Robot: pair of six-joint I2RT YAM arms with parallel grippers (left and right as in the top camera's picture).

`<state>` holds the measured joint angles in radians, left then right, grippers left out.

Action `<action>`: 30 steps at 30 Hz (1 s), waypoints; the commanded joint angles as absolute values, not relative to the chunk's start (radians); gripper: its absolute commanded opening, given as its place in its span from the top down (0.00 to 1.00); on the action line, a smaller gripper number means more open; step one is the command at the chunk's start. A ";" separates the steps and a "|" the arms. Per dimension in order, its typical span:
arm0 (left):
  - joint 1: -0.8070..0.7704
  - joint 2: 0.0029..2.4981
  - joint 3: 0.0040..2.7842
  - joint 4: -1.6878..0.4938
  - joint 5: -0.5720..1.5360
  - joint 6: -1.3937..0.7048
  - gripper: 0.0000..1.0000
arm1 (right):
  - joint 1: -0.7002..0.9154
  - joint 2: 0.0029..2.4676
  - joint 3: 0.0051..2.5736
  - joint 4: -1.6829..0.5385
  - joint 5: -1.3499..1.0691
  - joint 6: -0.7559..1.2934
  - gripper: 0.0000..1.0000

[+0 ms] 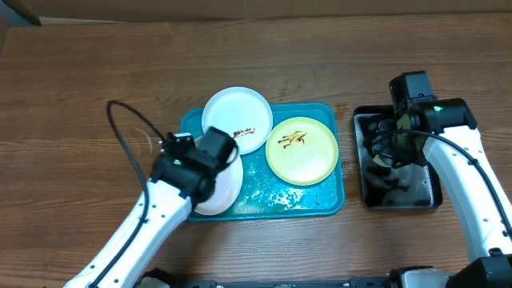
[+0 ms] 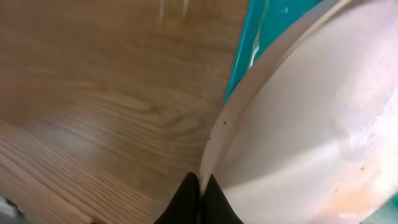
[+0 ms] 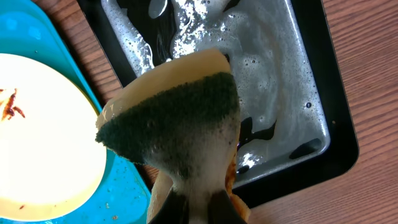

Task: Clean dirty plates on tray and stack at the side
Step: 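Lift the front white plate with left gripper and carry it left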

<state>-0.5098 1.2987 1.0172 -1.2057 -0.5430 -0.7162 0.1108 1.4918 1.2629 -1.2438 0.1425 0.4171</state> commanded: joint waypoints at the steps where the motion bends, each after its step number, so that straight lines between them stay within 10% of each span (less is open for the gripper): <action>1: -0.580 1.295 1.030 -1.199 -0.759 -0.763 0.96 | 0.103 1.480 1.274 -1.244 0.157 0.414 0.96; 30: -0.833 1.296 1.030 -0.908 -1.207 -0.292 0.96 | 0.103 1.480 1.274 -1.254 0.157 0.414 0.96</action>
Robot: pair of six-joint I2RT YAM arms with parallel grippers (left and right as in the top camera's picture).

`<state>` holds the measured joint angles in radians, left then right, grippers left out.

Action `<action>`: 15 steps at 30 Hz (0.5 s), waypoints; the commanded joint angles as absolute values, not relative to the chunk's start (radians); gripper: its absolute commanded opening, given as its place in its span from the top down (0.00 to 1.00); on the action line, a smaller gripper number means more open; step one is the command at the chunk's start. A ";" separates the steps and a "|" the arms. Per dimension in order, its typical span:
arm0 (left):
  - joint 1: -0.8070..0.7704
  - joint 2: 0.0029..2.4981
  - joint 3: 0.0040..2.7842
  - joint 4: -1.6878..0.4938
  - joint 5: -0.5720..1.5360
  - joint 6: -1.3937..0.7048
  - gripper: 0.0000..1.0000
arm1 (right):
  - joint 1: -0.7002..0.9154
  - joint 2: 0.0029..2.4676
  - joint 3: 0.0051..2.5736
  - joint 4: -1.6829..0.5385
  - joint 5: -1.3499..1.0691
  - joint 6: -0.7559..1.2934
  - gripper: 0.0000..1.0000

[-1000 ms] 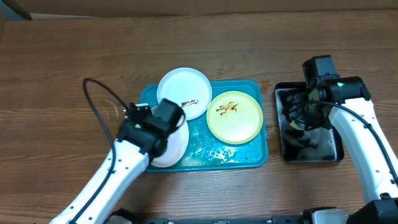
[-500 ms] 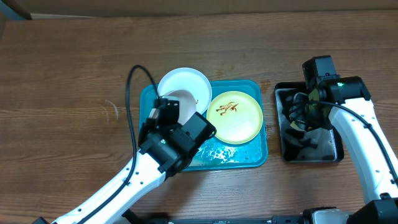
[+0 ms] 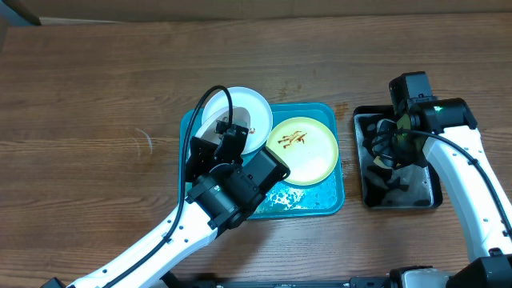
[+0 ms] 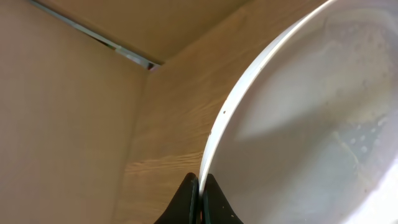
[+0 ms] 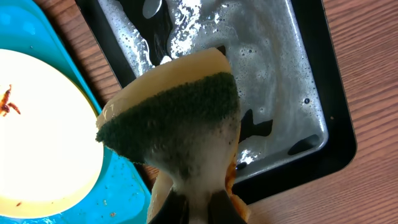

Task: Clean dirty plates on tray and stack at the side
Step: 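Lift the front white plate with left gripper and carry it left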

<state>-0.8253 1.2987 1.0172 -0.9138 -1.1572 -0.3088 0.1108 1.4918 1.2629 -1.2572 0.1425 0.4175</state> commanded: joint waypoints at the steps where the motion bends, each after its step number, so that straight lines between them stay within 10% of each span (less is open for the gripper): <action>1: -0.833 1.296 1.030 -0.908 -1.207 -0.292 0.96 | 0.103 1.480 1.274 -1.254 0.157 0.414 0.96; 15: -0.813 1.295 1.030 -0.936 -1.023 -0.327 0.96 | 0.103 1.480 1.274 -1.255 0.157 0.414 0.96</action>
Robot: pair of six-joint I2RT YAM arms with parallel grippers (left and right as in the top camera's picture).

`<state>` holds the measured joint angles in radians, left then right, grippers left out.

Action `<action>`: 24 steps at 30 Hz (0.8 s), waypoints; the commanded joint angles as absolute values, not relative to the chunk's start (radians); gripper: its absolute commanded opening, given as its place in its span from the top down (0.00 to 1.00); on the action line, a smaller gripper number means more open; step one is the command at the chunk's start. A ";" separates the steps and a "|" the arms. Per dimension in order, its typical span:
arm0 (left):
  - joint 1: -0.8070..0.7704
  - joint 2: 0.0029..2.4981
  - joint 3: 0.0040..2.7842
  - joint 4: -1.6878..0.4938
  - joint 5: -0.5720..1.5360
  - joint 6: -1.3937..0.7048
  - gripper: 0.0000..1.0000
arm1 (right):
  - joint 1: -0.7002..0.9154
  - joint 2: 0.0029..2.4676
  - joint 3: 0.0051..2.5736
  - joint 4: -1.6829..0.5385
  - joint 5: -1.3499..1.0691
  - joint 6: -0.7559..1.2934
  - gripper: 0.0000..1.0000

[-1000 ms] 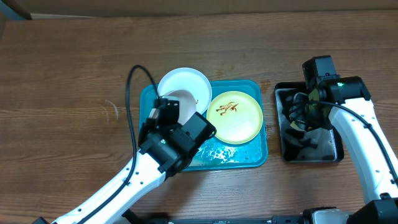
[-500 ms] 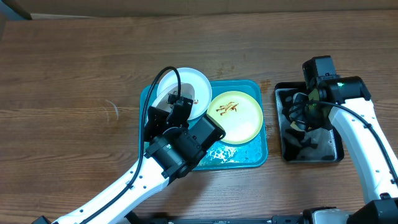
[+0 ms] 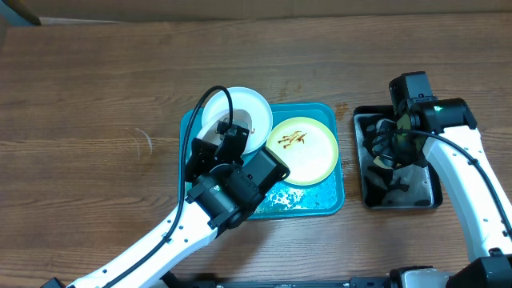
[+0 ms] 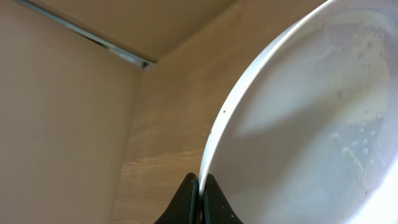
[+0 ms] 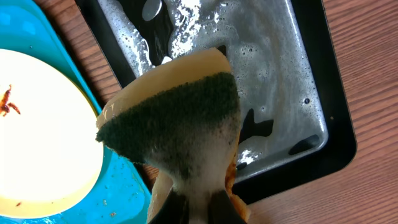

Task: Clean dirty plates on tray and stack at the side
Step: 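Lift the front white plate with left gripper and carry it left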

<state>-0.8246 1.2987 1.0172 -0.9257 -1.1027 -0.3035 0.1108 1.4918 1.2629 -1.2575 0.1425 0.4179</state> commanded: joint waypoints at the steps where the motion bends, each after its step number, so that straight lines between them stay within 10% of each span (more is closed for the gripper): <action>1: -0.797 1.295 1.030 -0.949 -0.991 -0.358 0.96 | 0.103 1.480 1.274 -1.255 0.157 0.414 0.96; 24: 0.408 1.327 1.058 -0.867 0.043 -0.432 0.96 | 0.103 1.480 1.274 -1.264 0.157 0.414 0.96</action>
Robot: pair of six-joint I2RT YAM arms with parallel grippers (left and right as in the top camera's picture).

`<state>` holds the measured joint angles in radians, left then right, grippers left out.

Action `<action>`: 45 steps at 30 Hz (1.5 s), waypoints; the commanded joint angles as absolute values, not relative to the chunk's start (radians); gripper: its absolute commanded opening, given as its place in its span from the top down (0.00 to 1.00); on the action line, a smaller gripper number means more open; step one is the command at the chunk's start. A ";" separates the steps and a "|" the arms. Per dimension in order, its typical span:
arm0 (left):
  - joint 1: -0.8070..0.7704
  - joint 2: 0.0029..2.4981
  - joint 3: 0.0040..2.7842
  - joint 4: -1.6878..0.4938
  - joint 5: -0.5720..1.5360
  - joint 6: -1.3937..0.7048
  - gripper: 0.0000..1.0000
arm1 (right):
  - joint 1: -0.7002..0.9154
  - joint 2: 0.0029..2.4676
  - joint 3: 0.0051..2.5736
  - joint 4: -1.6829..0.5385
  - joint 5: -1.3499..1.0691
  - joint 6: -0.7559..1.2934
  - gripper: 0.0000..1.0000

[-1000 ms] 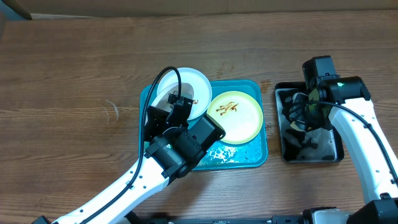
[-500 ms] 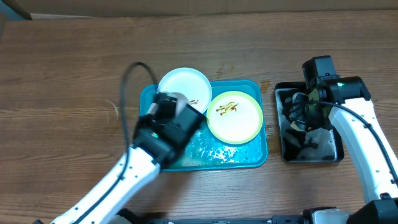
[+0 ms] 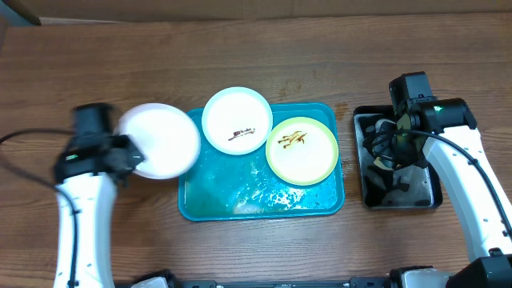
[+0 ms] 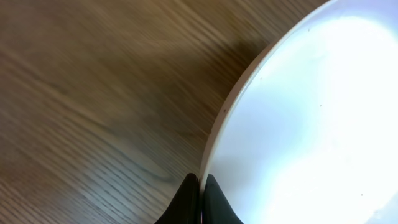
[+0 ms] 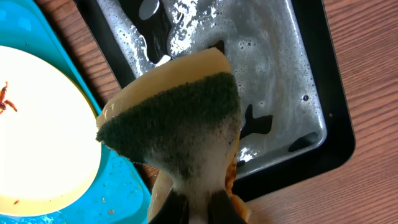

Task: Clean dirty plates on tray and stack at the side
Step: 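Lift the front white plate with left gripper and carry it left, then lower the white plate onto the table left of the tray, then grasp the rear white plate rim with left gripper, pull it forward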

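My left gripper (image 4: 201, 193) is shut on the rim of a clean white plate (image 3: 161, 138), held over the bare wood left of the teal tray (image 3: 210, 200). On the tray lie a white plate (image 3: 236, 120) with a brown smear and a yellow-green plate (image 3: 302, 150) with orange streaks. My right gripper (image 5: 199, 208) is shut on a yellow sponge (image 5: 177, 124) with a green scouring face, above the black tray's left wall.
The black tray (image 3: 433, 200) of soapy water stands right of the teal tray, on the wooden table (image 3: 96, 64). Foam and wet streaks cover the teal tray's front part. The left arm's cable trails off to the left.
My left gripper has carried the white plate from over the teal tray's left part out to the table left of the tray. The right gripper and sponge have not moved.
At first my left gripper held the white plate's rim at the tray's front left corner. Then the plate was raised and tilted above the tray, and stayed so. Now it is over the table to the left. The right gripper held the sponge throughout.
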<state>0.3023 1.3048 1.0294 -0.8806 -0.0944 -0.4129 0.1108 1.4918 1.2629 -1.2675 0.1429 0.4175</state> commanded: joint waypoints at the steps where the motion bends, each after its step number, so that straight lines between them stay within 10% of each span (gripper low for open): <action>1: 0.450 1.344 1.058 -0.859 0.041 -0.435 0.96 | 0.103 1.480 1.274 -1.265 0.157 0.414 0.96; 20: 0.618 1.634 1.058 -0.729 0.070 -0.475 0.96 | 0.103 1.480 1.274 -1.293 0.157 0.414 0.96; 24: 0.618 1.633 1.059 -0.722 0.084 -0.470 0.60 | 0.103 1.480 1.274 -1.294 0.157 0.414 0.96; 37: 0.402 1.490 1.199 -0.745 0.338 -0.254 0.51 | 0.103 1.480 1.274 -1.316 0.156 0.414 0.96; 45: 0.029 1.488 1.231 -0.579 0.332 0.104 0.13 | 0.103 1.480 1.274 -1.315 0.156 0.414 0.96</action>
